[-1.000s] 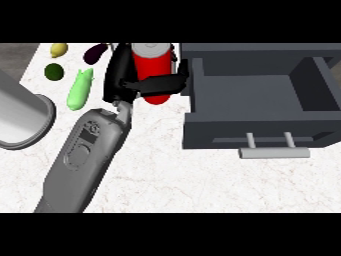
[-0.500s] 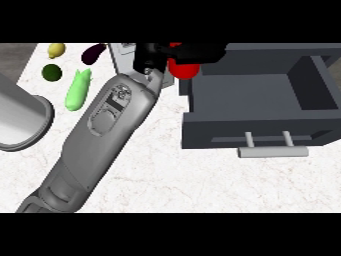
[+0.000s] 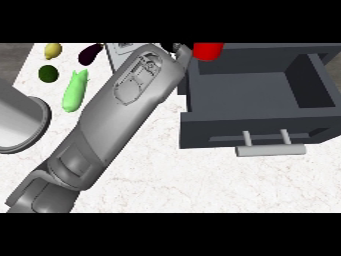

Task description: Pick up the can, place it into the drawer and close the drawer

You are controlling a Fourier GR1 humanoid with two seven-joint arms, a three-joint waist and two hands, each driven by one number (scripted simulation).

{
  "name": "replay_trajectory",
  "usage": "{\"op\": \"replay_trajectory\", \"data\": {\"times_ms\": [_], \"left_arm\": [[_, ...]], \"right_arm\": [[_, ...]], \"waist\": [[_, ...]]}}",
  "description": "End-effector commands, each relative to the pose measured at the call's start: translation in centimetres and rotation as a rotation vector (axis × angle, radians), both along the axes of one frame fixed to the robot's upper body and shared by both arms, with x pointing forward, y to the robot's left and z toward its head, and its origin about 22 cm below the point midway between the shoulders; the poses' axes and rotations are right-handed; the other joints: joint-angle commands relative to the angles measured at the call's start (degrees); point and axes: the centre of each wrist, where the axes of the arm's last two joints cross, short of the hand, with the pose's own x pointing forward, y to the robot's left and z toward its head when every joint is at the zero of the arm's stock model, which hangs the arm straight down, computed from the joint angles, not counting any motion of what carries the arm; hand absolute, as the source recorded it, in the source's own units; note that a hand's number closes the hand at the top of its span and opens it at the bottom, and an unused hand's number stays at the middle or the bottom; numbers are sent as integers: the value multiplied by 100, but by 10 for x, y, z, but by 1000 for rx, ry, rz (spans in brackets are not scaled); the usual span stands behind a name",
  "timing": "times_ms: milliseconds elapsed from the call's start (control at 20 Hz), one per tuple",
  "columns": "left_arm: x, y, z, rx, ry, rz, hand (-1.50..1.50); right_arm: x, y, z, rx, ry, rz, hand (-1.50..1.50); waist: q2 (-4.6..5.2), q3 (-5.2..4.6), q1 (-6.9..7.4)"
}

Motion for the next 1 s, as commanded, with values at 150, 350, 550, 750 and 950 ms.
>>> {"op": "replay_trajectory", "data": {"times_ms": [150,350,550,750,950], "left_arm": [[11,-16,7,58,-1,11,150],[12,-26,21,78,-3,24,150],[18,-21,-1,73,35,22,150],[18,-23,-9,100,33,46,150],[23,-17,-23,127,11,86,150]], "right_arm": [[15,0,5,22,-3,12,-150],[7,-1,6,11,-1,-3,-150],[18,-12,-12,-7,1,31,-150],[18,-11,-1,-16,5,25,-150],[15,-9,-8,-11,-3,24,-150]], "waist": [[20,2,-46],[18,3,-89],[57,10,-197],[61,10,-247],[66,11,-265]]}}
